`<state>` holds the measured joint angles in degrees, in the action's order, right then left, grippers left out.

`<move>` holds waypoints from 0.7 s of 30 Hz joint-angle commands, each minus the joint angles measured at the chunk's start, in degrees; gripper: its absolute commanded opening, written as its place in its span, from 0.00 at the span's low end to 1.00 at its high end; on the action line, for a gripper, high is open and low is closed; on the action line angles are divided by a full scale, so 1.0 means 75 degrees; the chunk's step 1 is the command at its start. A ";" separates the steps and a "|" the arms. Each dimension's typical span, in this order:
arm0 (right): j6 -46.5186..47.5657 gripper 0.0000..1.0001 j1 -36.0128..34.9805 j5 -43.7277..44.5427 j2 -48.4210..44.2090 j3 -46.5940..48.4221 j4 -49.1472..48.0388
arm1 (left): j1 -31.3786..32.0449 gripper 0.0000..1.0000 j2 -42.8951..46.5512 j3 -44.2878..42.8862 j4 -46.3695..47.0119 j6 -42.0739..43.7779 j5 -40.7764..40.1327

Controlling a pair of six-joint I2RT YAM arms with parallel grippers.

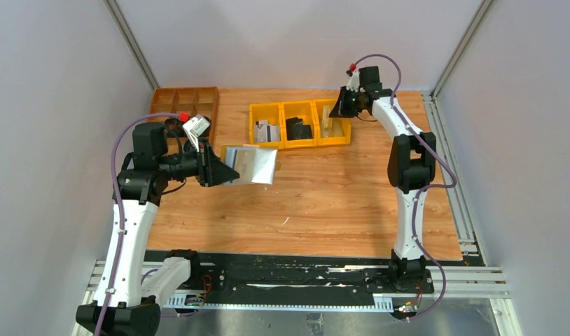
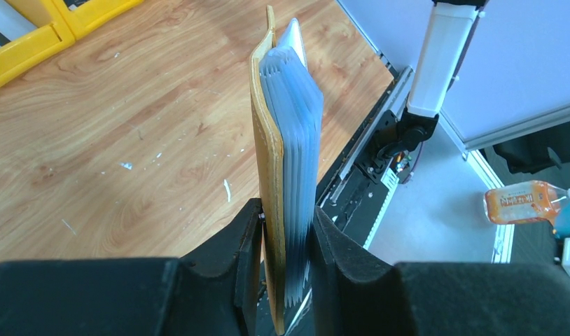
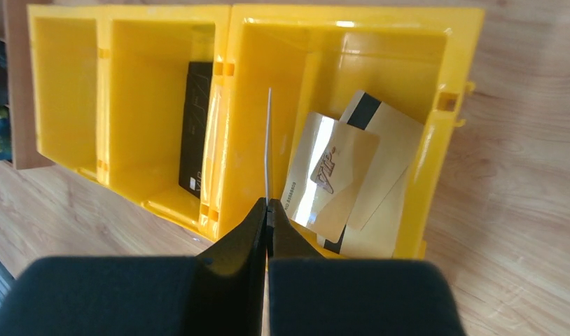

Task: Take the credit cards out of the card holder
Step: Place the credit card in the storage box.

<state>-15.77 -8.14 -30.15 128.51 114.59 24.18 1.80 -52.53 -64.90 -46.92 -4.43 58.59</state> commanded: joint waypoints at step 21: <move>0.1037 0.43 -0.0422 0.3226 -0.0537 -0.0991 0.0842 | 0.0020 0.00 0.0161 -0.0251 0.0078 0.0113 0.0684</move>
<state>-9.93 -10.11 -12.93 129.62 110.06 28.38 1.80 -52.45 -65.25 -46.89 -3.95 61.30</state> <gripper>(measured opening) 0.415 0.289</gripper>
